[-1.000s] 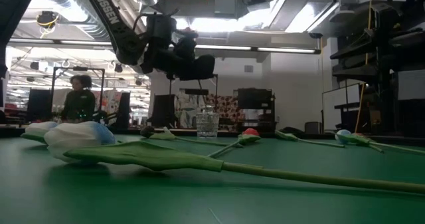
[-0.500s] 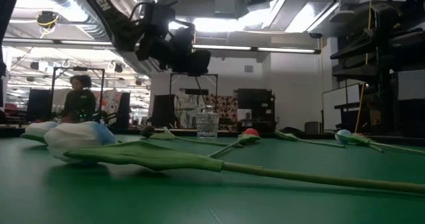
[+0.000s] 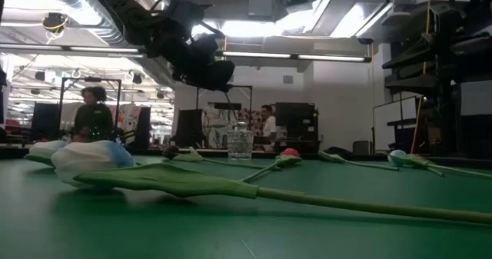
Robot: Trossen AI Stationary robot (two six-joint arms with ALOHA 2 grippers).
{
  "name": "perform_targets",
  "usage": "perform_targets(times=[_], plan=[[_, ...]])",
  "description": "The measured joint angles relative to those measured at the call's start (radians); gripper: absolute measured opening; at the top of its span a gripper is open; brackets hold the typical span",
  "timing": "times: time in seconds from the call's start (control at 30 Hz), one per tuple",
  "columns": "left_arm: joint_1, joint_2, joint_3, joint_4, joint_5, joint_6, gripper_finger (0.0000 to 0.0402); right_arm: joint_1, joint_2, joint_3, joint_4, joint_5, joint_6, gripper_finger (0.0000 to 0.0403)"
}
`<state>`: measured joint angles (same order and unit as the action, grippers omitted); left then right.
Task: Sort flowers into vase by color
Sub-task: Put the left black flower into the bottom left transparent vase
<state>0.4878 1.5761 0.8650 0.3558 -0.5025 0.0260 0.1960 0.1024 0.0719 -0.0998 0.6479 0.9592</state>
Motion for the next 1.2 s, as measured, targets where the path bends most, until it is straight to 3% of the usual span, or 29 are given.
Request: perform_targets(times=[0.33, 0.6, 0.73, 0.97, 1.2], plan=[[-0.053, -0.119, 0.000, -0.386, 0.009, -0.186, 0.0214, 0.000, 0.000, 0.000, 0.000, 0.001, -0.025, 0.0177], [-0.098, -0.183, 0.000, -0.573, 0.178, -0.354, 0.0214, 0.000, 0.000, 0.000, 0.000, 0.003, -0.026, 0.0177], [-0.132, -0.183, 0.000, -0.586, 0.343, -0.278, 0.0214, 0.000, 0.000, 0.000, 0.000, 0.002, -0.026, 0.0177], [-0.190, -0.176, 0.000, -0.585, 0.492, -0.058, 0.0214, 0.000, 0.000, 0.000, 0.000, -0.002, -0.026, 0.0177], [-0.185, -0.148, 0.000, -0.601, 0.542, 0.101, 0.0214, 0.000, 0.000, 0.000, 0.000, -0.002, -0.026, 0.0177]])
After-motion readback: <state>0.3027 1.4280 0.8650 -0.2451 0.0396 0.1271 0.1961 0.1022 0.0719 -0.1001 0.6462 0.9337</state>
